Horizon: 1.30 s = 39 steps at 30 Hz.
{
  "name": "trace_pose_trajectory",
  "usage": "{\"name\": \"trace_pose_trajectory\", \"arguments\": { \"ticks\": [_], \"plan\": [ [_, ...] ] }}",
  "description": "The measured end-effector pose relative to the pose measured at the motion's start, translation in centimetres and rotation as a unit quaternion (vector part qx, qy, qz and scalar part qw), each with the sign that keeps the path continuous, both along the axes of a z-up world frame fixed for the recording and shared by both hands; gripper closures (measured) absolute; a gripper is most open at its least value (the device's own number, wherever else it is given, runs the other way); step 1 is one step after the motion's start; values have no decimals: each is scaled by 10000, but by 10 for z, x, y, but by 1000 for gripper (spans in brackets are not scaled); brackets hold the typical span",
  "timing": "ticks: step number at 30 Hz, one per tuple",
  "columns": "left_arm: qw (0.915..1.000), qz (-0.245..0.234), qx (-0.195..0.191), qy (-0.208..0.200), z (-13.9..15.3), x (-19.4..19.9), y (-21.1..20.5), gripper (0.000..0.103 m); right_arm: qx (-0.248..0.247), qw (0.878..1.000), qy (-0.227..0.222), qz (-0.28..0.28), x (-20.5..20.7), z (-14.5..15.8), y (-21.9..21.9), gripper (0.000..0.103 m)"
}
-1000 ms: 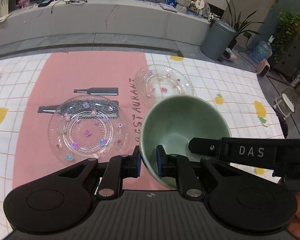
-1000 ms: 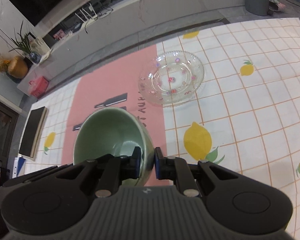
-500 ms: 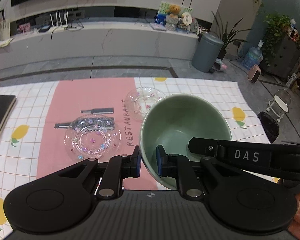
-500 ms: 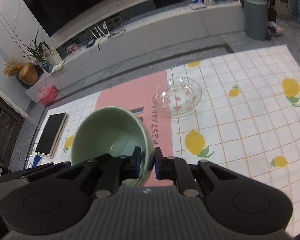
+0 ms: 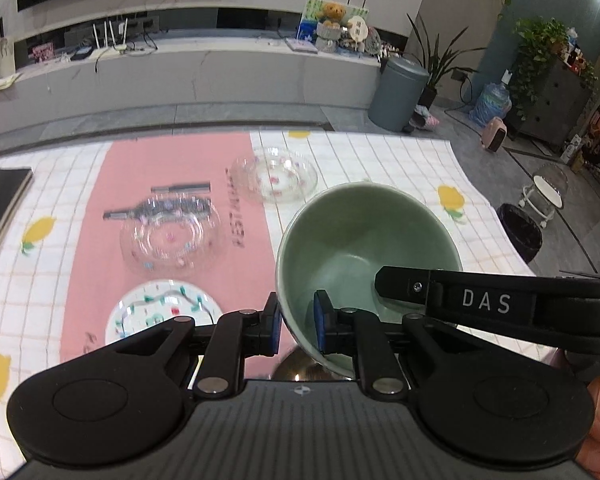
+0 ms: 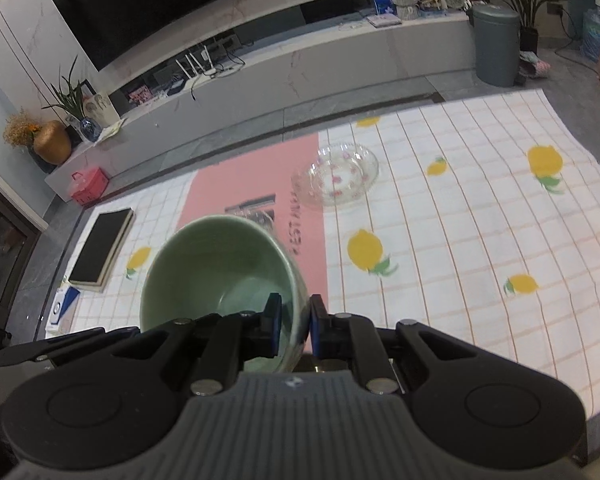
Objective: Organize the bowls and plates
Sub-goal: 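Lower the pale green bowl into the orange bowl with both grippers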
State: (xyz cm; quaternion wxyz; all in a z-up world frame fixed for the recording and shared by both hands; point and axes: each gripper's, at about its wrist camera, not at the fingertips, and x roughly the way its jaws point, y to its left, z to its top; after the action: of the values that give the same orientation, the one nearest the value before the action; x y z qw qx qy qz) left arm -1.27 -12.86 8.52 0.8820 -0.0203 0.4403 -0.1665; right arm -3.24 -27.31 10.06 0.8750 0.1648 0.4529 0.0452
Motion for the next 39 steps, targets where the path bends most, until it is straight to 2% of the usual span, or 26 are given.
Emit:
{"name": "trace_pose_trajectory", "arguments": {
  "ticks": [19,39],
  "plan": [
    [9978,-152,76,647,-63,-25,0,85,-11,9980,636,45,-26,-69,0,90],
    [9958,-240,280,844,-80,-24,-5,85,-102,9958,910,92,-26,-91,1,90]
  ]
}}
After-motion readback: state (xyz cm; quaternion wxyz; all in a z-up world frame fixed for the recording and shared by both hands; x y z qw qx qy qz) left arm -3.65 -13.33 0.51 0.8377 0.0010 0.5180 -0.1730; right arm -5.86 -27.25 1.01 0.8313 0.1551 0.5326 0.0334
